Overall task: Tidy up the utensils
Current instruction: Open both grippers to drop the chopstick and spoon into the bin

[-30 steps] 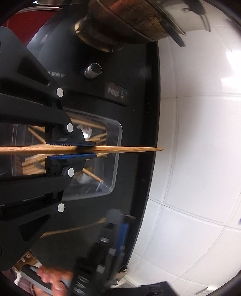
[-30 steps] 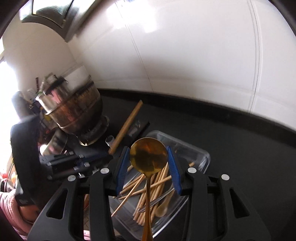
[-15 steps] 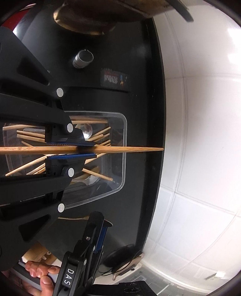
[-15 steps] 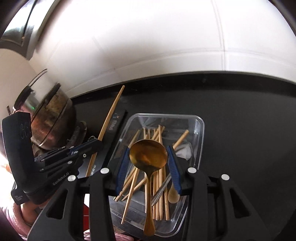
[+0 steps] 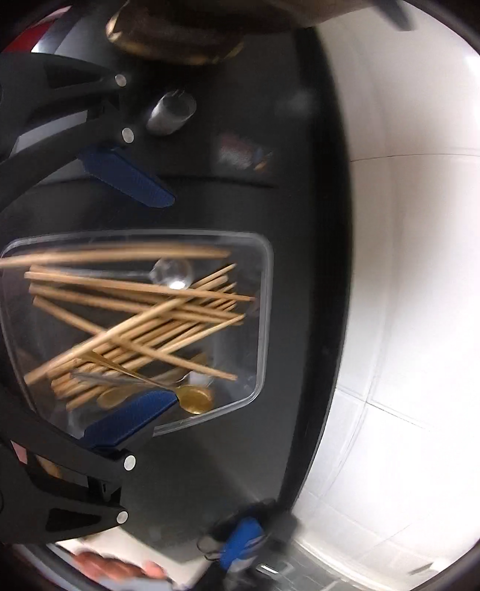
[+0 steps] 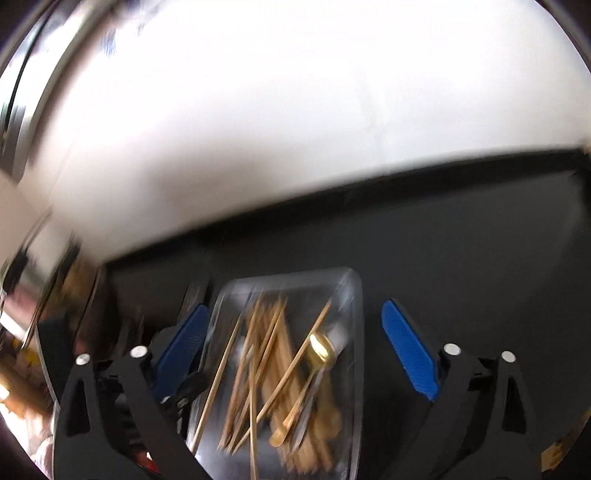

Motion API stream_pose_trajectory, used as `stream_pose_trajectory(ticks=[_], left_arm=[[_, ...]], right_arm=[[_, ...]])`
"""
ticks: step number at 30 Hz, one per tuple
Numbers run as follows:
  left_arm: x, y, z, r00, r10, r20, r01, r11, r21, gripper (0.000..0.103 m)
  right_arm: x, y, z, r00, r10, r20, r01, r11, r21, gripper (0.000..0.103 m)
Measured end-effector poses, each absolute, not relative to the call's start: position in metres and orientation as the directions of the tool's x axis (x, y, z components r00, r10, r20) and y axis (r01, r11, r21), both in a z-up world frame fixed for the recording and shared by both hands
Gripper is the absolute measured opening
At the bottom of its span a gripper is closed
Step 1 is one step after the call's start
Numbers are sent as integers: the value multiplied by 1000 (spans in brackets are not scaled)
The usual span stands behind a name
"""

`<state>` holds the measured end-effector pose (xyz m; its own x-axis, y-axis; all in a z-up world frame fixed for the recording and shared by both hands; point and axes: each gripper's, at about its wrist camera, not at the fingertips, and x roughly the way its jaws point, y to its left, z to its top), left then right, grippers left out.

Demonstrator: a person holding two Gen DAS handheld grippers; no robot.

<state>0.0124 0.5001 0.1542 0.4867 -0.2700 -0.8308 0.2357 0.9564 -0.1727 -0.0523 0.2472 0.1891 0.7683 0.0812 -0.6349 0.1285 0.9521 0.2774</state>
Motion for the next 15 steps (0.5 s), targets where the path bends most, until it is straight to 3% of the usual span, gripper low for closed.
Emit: stream_pose_trajectory(ticks=[5, 15], left_arm=[[8, 487, 157, 526, -219, -822, 257, 962, -92, 97], [5, 457, 158, 506, -204, -838, 242, 966, -89, 97]], right_arm=[[-66, 244, 210, 836, -107, -539, 226, 961, 161, 96], [-73, 230, 197, 789, -123, -601, 187, 981, 44, 96]])
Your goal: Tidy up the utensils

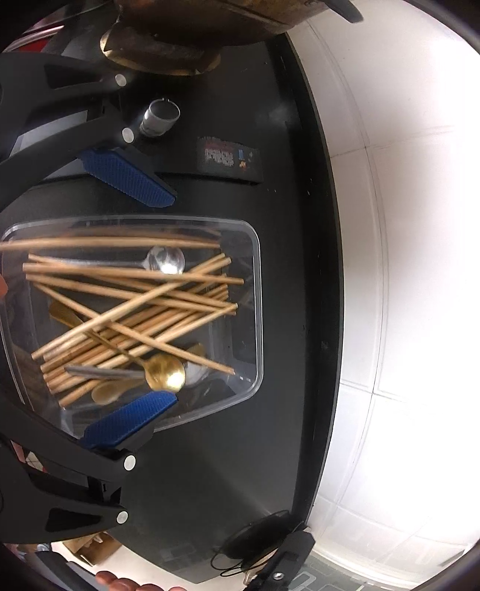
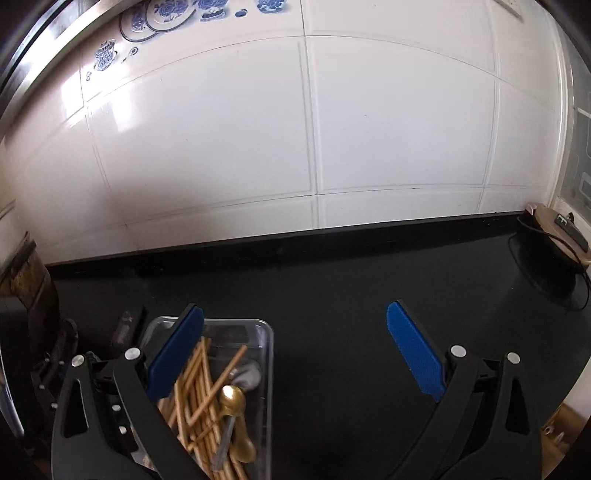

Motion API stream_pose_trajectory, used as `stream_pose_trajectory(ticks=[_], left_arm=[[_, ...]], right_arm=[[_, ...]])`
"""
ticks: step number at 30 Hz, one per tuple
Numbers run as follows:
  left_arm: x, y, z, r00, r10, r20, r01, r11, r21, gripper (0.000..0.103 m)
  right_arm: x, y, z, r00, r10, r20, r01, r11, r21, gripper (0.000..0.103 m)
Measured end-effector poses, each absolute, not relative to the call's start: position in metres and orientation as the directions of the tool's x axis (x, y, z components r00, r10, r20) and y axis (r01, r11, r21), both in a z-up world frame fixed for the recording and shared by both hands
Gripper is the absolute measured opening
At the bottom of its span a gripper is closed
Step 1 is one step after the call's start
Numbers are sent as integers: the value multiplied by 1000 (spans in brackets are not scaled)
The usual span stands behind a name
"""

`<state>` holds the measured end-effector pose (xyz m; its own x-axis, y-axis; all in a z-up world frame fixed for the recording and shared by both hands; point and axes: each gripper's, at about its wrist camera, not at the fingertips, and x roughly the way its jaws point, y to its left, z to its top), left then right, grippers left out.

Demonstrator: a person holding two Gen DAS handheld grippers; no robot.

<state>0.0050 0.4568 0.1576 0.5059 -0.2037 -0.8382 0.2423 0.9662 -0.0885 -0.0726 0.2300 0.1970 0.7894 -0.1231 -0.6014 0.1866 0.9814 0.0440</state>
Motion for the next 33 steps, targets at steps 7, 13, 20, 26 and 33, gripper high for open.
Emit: stream_pose_trajectory(ticks=[7, 13, 20, 26, 33], left_arm=[[9, 406, 163, 507, -211, -836, 255, 963, -88, 97], [15, 346, 170, 497, -214, -841, 263, 961, -90, 97], [14, 270, 177, 505, -194, -841, 282, 958, -52, 97], [12, 212, 182, 533, -186, -825, 209, 974, -85, 97], [3, 166, 183, 523, -170, -835, 180, 980, -87, 97]], right_arm=[[-78, 184, 189, 754, -163, -636, 196, 980, -20, 96], [-76, 127, 187, 719, -136, -681, 173, 985, -14, 96], [-73, 55, 184, 702, -144, -698, 172, 985, -31, 96], [-74, -7, 185, 704, -135, -697, 148, 988, -42, 96], [-78, -50, 184, 683, -137, -718, 137, 989, -58, 96]])
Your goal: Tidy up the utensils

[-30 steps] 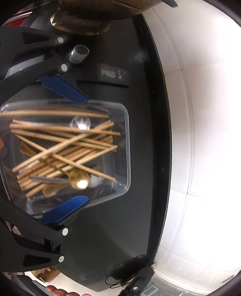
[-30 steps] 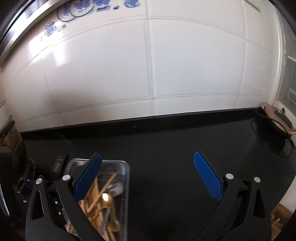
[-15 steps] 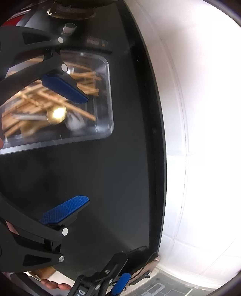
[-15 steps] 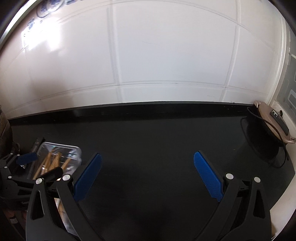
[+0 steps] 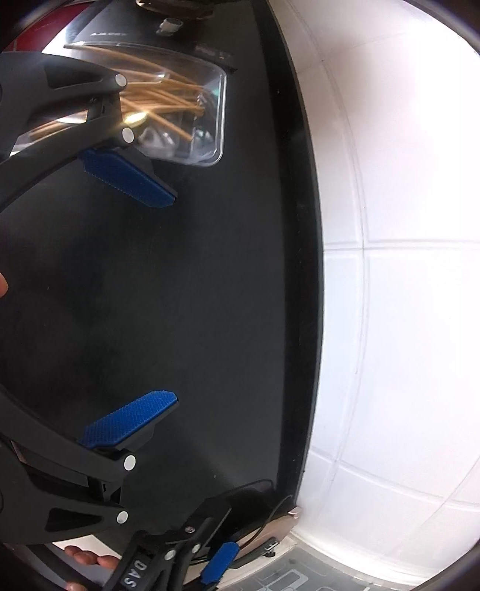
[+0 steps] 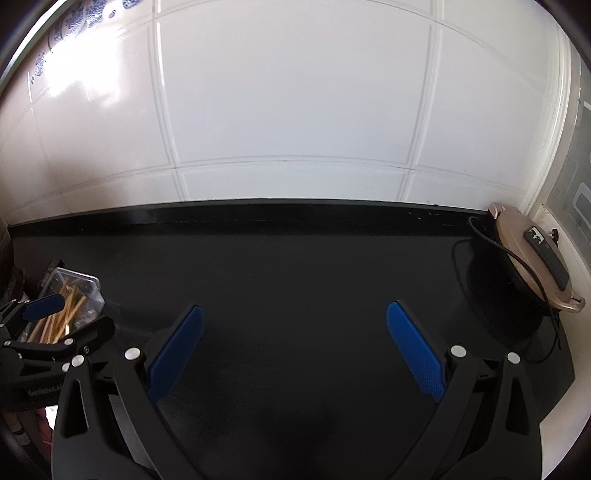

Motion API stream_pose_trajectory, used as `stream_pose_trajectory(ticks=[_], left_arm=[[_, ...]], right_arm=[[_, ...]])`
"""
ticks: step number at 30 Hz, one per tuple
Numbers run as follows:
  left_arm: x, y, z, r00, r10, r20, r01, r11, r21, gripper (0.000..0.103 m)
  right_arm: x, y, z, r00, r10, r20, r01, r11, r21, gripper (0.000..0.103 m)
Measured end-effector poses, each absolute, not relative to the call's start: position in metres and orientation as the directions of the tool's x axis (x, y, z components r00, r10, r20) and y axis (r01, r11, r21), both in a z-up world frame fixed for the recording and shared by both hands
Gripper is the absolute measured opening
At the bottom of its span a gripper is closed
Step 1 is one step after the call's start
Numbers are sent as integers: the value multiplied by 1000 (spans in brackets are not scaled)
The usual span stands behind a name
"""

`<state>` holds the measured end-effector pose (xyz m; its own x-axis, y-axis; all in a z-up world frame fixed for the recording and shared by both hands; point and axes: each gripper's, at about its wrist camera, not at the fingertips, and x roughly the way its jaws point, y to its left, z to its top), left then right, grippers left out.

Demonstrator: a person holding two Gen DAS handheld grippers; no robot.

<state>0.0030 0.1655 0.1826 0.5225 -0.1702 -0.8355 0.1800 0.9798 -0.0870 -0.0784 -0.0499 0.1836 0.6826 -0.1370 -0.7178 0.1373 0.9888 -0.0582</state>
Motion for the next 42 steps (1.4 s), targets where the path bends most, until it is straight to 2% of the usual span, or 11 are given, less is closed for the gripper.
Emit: stream_pose_trajectory(ticks=[10, 17, 24, 28, 42], left_arm=[[3, 146, 187, 536, -149, -831, 131, 987, -92, 97], [15, 141, 195, 552, -166, -817, 143, 984, -103, 97], [20, 130, 193, 517, -178, -837, 179, 979, -98, 97], [22, 123, 189, 496, -188, -848, 187, 977, -106, 97], [15, 116, 181, 472, -180, -863, 190, 977, -100, 97]], right_arm=[[-81, -79, 196, 689, -90, -719, 99, 995, -29, 96], [-81, -90, 198, 682, -133, -719, 126, 990, -63, 96], [-81, -106, 199, 672, -162, -723, 193, 980, -39, 96], [-82, -106, 197, 659, -185, -729, 191, 979, -77, 96], [-86, -114, 190, 640, -190, -745, 216, 974, -63, 96]])
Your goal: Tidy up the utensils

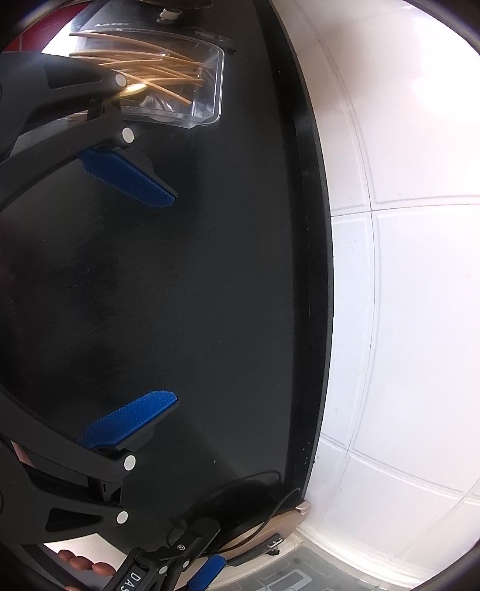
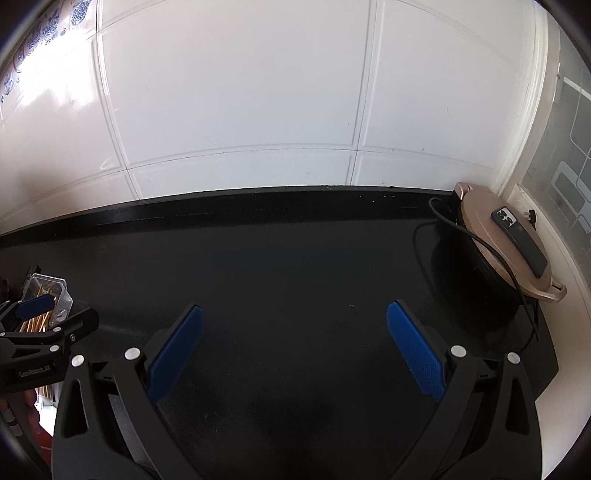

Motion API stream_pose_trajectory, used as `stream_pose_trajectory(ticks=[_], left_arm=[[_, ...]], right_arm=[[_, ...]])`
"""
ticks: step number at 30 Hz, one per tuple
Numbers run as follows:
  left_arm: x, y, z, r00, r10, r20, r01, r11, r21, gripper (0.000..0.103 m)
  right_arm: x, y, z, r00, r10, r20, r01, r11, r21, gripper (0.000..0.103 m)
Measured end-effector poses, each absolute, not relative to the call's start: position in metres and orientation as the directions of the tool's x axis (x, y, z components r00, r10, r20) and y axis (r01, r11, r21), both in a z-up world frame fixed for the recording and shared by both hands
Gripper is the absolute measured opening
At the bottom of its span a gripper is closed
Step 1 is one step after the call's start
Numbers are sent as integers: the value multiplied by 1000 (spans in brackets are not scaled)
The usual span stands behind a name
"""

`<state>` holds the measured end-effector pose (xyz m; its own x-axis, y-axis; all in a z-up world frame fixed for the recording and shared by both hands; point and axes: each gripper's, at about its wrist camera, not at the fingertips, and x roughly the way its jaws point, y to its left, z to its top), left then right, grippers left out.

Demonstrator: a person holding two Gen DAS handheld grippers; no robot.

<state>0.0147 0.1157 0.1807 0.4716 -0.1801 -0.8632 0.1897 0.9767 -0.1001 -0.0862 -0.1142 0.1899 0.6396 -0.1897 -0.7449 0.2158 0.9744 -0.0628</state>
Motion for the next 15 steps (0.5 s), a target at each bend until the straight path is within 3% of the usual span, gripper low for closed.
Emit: stream_pose_trajectory(ticks=[15], left_arm=[[15, 122, 171, 441, -165, -882, 182, 979, -92, 97]], right_arm=[[-80, -111, 180, 616, -169, -769, 201, 978, -53, 96]])
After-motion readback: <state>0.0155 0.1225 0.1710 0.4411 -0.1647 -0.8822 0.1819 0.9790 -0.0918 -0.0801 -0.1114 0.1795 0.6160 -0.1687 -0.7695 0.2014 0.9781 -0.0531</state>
